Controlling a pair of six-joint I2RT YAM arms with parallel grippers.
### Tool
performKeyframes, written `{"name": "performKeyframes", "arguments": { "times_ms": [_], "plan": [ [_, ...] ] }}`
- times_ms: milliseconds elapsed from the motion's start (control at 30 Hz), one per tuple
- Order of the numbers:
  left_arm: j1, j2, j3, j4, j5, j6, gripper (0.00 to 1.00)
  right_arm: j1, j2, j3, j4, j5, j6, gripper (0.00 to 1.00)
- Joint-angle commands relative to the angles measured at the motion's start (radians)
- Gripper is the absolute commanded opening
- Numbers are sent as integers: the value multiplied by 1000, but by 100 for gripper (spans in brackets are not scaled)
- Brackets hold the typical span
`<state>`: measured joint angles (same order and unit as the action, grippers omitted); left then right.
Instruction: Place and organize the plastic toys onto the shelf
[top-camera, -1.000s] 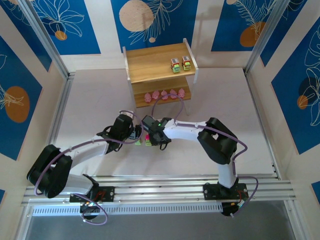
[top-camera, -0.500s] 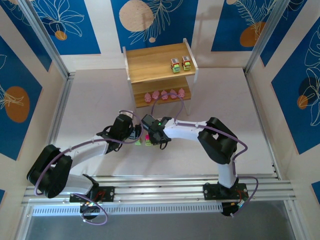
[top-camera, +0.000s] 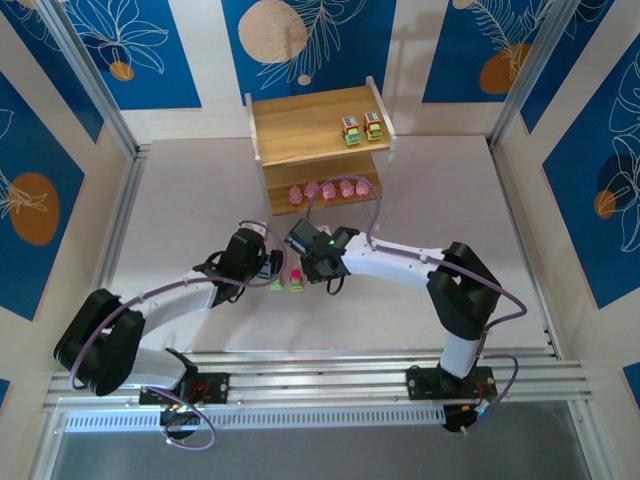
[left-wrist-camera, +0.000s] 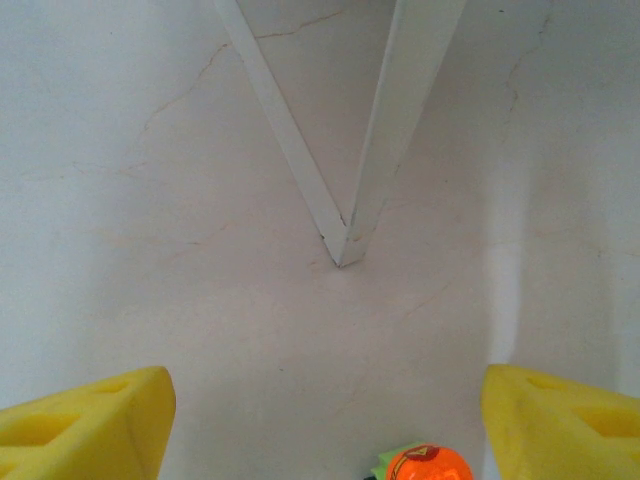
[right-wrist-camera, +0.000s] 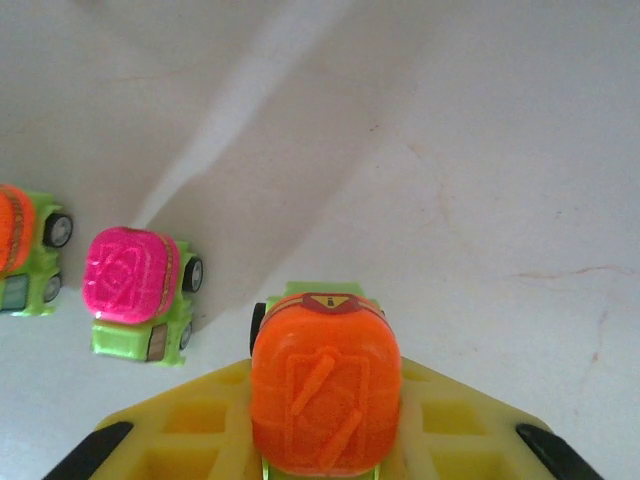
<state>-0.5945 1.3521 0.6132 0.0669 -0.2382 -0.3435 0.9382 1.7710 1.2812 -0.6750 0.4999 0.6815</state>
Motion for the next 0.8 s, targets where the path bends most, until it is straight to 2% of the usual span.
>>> {"name": "performKeyframes", "arguments": {
  "times_ms": [0,767],
  "plan": [
    [13,16,4,19,22,-17,80,-4,-51,19,-58,24,-24,25],
    [13,29,10,33,80,0,79,-50,-190,299,-258,65,-167,24]
  ]
}}
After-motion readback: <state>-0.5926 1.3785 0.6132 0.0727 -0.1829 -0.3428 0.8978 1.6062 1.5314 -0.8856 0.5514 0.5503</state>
